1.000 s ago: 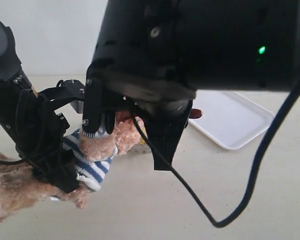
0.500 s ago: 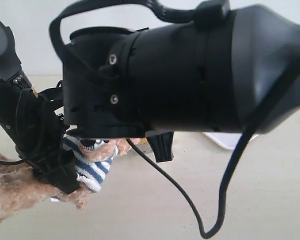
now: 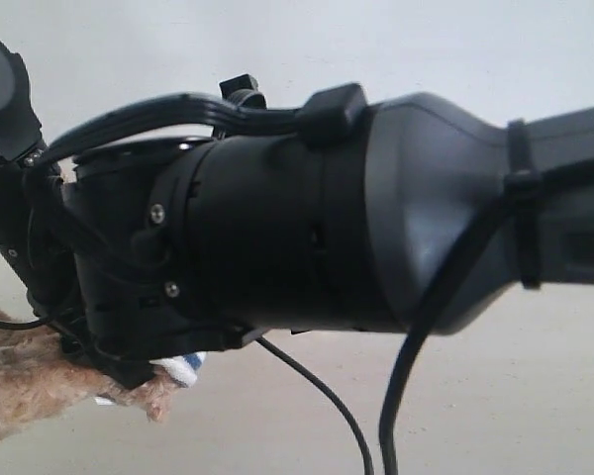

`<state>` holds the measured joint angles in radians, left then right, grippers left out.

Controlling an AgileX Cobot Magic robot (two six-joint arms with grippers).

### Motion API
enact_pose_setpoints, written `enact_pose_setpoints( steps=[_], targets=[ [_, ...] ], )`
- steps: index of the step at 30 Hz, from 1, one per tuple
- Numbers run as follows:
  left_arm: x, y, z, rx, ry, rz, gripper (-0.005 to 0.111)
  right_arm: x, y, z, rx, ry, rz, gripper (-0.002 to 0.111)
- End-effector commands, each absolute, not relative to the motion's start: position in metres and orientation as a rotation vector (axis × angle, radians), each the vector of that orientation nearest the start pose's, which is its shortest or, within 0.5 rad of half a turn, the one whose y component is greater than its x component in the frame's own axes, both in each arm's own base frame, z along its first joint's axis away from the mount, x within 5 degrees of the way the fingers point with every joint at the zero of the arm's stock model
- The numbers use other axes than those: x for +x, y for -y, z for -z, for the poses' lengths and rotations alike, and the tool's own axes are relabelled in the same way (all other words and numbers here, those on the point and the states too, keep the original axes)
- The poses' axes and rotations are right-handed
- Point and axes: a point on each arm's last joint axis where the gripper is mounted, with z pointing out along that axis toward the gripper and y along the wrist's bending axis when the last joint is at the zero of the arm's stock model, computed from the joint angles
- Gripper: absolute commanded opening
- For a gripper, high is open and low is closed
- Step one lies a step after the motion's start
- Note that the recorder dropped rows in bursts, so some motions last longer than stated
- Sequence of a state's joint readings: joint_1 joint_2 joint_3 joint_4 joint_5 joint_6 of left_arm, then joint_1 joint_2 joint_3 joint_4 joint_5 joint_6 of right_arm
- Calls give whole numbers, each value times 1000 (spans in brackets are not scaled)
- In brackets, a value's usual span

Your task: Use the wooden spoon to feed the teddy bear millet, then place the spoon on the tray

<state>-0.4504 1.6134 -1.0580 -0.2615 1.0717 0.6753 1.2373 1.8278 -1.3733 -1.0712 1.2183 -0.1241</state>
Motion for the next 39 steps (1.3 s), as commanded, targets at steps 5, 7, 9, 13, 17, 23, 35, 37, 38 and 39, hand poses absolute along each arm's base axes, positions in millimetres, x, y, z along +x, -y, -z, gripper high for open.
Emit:
enact_pose_setpoints(
  steps=[5,7,9,13,17,23,35,37,38,39],
  targets=[
    [250,147,-225,1467,-2685,368,5,192,-319,-270,-1788,-1554,1100,0],
    [250,146,-225,1470,-2687,366,5,194,-317,-272,-1770,-1570,1092,0],
    [250,145,-225,1476,-2690,357,5,197,-312,-277,-1736,-1603,1075,0],
    [251,143,-224,1471,-2708,310,5,203,-298,-284,-1686,-1729,999,0],
    [252,140,-224,1462,-2720,264,5,206,-287,-294,-1630,-1812,932,0],
    [253,138,-223,1433,-2745,223,5,205,-279,-295,-1663,-1905,841,0],
    [257,133,-223,1380,-2764,124,5,232,-240,-306,-1430,-2163,724,0],
    [258,133,-223,1366,-2759,119,5,241,-229,-304,-1392,-2236,696,0],
    [258,134,-223,1364,-2755,119,5,244,-227,-303,-1379,-2256,691,0],
    [259,134,-223,1346,-2755,118,5,250,-222,-300,-1362,-2288,692,0]
  ],
)
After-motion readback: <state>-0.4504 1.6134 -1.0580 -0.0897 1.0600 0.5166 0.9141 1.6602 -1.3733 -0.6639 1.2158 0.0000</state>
